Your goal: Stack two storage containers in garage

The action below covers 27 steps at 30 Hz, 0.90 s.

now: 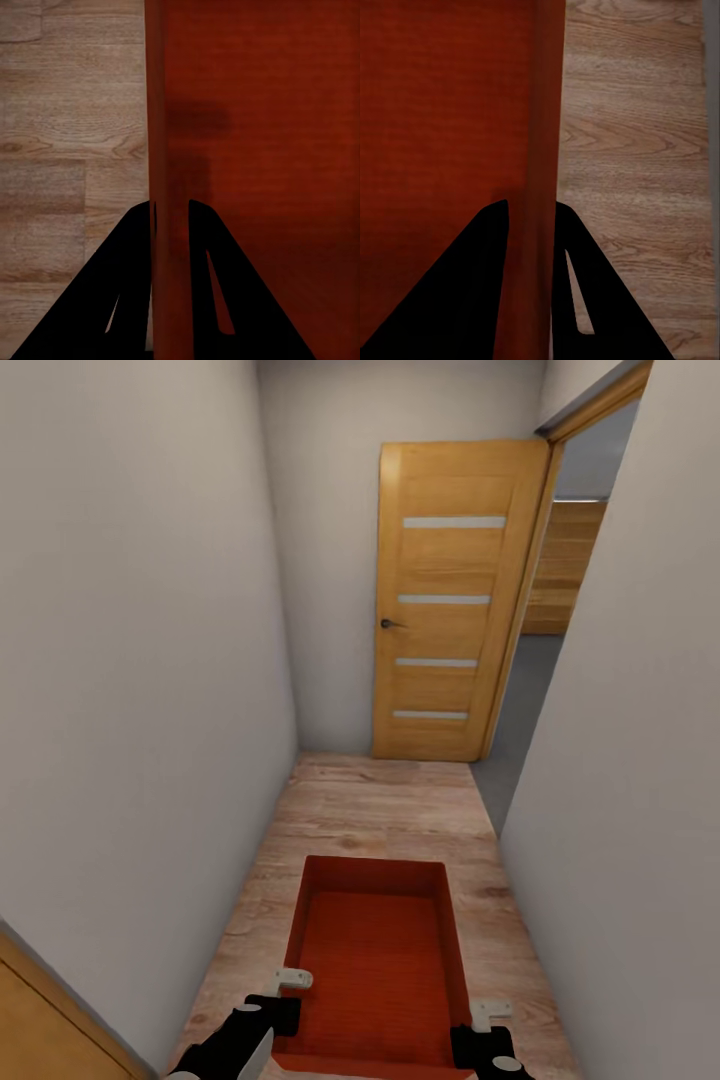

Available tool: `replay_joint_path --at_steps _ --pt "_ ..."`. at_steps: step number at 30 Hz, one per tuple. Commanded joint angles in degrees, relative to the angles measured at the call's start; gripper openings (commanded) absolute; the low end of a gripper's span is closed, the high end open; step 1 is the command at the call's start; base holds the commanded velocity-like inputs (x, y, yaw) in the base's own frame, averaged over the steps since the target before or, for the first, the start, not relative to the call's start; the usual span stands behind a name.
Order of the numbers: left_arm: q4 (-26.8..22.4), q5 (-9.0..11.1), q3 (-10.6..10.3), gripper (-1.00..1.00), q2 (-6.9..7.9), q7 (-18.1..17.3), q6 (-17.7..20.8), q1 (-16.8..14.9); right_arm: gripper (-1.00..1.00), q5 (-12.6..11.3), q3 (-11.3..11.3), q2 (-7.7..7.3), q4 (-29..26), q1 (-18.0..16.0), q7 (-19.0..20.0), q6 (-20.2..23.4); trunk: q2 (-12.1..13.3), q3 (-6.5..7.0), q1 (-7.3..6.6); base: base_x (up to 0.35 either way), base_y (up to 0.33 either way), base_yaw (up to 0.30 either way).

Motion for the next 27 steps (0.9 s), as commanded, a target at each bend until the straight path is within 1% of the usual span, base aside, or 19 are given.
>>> replay_joint_path --at_steps 1,27 --pt "0.07 0.42 -0.90 -1.00 -0.21 0.39 0.32 0.04 -1.00 -0.14 -0.08 0.05 -0.49 -0.09 -0.16 -0.26 -0.05 -0.07 0.04 0.323 0.000 0.000" --pt "0.03 0.45 -0.94 -1.00 -0.21 0.39 0.38 0.04 -1.00 -0.15 -0.09 0.04 -0.49 -0.09 -0.16 -0.21 -0.05 -0.07 0.04 0.323 0.000 0.000"
